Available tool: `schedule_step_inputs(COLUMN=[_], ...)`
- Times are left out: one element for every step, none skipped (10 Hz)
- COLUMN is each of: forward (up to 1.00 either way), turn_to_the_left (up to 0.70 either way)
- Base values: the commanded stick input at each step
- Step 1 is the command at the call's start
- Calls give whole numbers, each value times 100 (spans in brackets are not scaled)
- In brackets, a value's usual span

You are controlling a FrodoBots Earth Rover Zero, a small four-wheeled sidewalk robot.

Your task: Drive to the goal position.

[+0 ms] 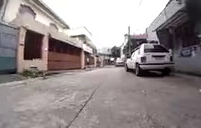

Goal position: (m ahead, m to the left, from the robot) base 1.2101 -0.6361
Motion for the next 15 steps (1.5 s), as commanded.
schedule_step_inputs(forward=[100, 100, 100, 100, 100, 100, 100, 100, 100, 100, 100, 100, 100, 100, 100], turn_to_the_left=[0, 0, 0, 0, 0, 0, 0, 0, 0, 0, 0, 0, 0, 0, 0])
